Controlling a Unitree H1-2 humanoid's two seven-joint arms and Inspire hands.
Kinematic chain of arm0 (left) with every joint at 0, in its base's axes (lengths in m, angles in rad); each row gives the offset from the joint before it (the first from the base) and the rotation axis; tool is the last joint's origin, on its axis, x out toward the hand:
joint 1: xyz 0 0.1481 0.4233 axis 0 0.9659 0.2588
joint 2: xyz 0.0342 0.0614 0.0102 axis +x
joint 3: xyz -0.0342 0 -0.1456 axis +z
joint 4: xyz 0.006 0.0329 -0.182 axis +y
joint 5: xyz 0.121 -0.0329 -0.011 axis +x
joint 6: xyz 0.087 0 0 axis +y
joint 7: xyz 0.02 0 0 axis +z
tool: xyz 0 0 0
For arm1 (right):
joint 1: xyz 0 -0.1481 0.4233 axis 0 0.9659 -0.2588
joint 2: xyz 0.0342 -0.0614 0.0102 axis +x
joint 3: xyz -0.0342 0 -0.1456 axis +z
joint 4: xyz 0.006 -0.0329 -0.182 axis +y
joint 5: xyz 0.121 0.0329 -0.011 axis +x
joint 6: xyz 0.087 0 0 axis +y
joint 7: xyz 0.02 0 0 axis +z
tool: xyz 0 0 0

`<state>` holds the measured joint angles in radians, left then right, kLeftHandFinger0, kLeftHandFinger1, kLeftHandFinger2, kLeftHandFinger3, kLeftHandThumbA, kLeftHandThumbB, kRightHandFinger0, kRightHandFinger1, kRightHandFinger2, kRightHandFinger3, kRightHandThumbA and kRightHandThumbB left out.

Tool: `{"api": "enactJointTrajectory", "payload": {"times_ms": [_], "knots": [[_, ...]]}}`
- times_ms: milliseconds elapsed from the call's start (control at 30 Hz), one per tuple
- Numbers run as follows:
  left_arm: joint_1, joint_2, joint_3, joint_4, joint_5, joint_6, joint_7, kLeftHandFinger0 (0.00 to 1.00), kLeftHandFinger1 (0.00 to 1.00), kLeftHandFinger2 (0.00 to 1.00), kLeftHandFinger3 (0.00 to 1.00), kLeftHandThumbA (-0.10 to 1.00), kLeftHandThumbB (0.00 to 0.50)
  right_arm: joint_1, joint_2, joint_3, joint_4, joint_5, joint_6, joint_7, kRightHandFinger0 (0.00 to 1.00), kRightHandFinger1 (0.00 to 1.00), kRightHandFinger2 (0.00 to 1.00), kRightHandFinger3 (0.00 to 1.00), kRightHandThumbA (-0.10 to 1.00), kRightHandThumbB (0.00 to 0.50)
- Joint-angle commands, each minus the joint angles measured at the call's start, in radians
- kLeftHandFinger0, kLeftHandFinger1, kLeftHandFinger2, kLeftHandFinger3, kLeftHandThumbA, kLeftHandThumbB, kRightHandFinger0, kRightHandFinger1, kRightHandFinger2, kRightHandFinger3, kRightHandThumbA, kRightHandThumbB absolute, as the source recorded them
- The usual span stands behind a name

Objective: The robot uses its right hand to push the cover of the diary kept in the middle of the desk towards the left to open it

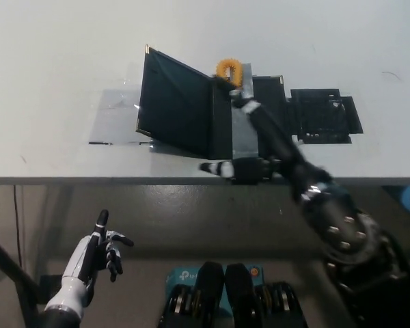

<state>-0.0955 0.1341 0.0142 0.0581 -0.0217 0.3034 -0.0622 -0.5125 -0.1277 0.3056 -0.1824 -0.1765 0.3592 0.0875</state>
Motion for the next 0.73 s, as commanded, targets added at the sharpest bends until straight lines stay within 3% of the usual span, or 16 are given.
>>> {"api": "enactJointTrajectory", "payload": {"times_ms": [0,100,167,200,233,267,367,433,500,633,667,700], "knots": [[-0.003,0.008,0.047,-0.018,-0.032,-0.02,0.007,0.16,0.19,0.13,0.36,1.0,0.442,0.156,-0.009,-0.357,-0.327,0.503,0.111,-0.05,0.76,0.83,0.87,0.94,1.0,0.126],[0.006,0.007,0.052,-0.024,-0.024,-0.028,0.017,0.13,0.18,0.13,0.35,1.0,0.453,0.215,0.018,-0.483,-0.313,0.524,0.098,-0.037,0.69,0.74,0.8,0.88,1.0,0.096],[0.011,0.01,0.055,-0.018,-0.024,-0.049,0.014,0.15,0.19,0.15,0.35,1.0,0.428,0.304,0.012,-0.573,-0.238,0.548,0.005,-0.047,0.68,0.71,0.78,0.89,1.0,0.051],[0.011,0.009,0.055,-0.018,-0.024,-0.049,0.014,0.16,0.19,0.15,0.35,1.0,0.427,0.303,0.015,-0.578,-0.239,0.548,0.008,-0.043,0.68,0.71,0.78,0.89,1.0,0.05],[0.015,0.008,0.059,-0.022,-0.026,-0.047,0.015,0.15,0.19,0.15,0.34,1.0,0.446,0.324,0.02,-0.605,-0.219,0.553,-0.006,-0.044,0.61,0.66,0.76,0.87,1.0,0.029],[0.016,0.005,0.061,-0.026,-0.021,-0.04,0.02,0.16,0.19,0.15,0.34,1.0,0.457,0.374,0.009,-0.646,-0.157,0.561,-0.081,-0.031,0.52,0.57,0.7,0.83,1.0,0.061],[0.02,0.005,0.068,-0.033,-0.022,-0.037,0.017,0.17,0.2,0.16,0.32,1.0,0.447,0.411,0.033,-0.719,-0.093,0.565,-0.12,-0.041,0.34,0.38,0.57,0.72,1.0,0.13],[0.021,0.003,0.072,-0.036,-0.019,-0.036,0.02,0.16,0.2,0.15,0.32,1.0,0.432,0.428,0.047,-0.751,-0.068,0.563,-0.134,-0.049,0.28,0.33,0.53,0.7,1.0,0.129],[0.02,-0.002,0.082,-0.034,-0.02,-0.045,0.024,0.15,0.19,0.14,0.32,1.0,0.413,0.465,0.056,-0.798,-0.006,0.563,-0.181,-0.041,0.26,0.29,0.49,0.67,1.0,0.168],[0.011,-0.008,0.097,-0.032,-0.035,-0.029,0.02,0.14,0.18,0.13,0.32,1.0,0.41,0.48,0.067,-0.84,0.057,0.547,-0.234,-0.019,0.23,0.26,0.44,0.65,0.98,0.146],[0.01,-0.004,0.094,-0.033,-0.028,-0.023,0.019,0.15,0.18,0.13,0.32,1.0,0.445,0.486,0.068,-0.85,0.089,0.543,-0.257,-0.016,0.21,0.24,0.42,0.64,1.0,0.158],[0.01,-0.004,0.094,-0.033,-0.028,-0.023,0.019,0.15,0.18,0.13,0.32,1.0,0.445,0.486,0.068,-0.85,0.089,0.543,-0.257,-0.016,0.21,0.24,0.42,0.64,1.0,0.158]]}}
